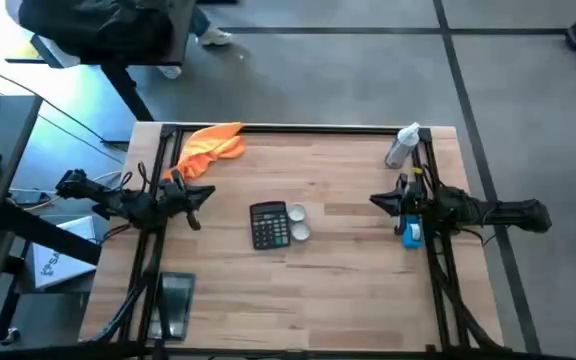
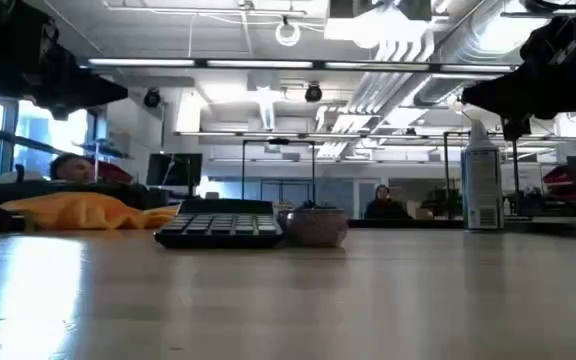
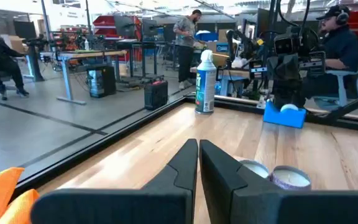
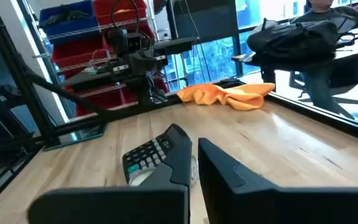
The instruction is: Apply microfiber cloth
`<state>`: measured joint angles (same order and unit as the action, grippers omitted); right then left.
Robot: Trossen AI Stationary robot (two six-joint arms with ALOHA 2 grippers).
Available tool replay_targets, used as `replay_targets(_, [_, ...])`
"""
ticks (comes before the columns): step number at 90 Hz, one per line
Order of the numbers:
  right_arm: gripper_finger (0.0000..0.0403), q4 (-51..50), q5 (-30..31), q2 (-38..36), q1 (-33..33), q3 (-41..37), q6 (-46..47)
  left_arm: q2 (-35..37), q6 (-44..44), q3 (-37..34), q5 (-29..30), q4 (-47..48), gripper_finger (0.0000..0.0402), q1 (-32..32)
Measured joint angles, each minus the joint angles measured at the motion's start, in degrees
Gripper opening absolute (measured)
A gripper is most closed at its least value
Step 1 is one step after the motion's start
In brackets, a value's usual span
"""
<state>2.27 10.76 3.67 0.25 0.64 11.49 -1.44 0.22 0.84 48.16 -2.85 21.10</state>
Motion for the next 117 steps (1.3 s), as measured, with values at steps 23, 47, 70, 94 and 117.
replay_targets(23, [0.0000,0.0,0.0,0.0,0.0,0.0,0.0,0.0,0.0,0.0,0.0,0.0,0.0000,0.0])
replay_targets(47, [0.0000,0.0,0.0,0.0,0.0,0.0,0.0,0.0,-9.4,-0.1,-0.8,-1.1,0.0000,0.0])
replay_targets(70, [0.0000,0.0,0.0,0.0,0.0,0.0,0.0,-0.1,-10.6,-0.1,-5.8,-2.8,0.0000,-0.2])
replay_targets(94, [0.0000,0.4,1.7,0.0,-0.1,0.0,0.0,-1.2,-4.1,0.1,-28.3,-15.6,0.0000,0.0])
replay_targets(117, [0.0000,5.8,7.0,0.0,-0.3,0.0,11.6,-10.8,-4.6,7.2,-27.8,-13.3,0.0000,3.3])
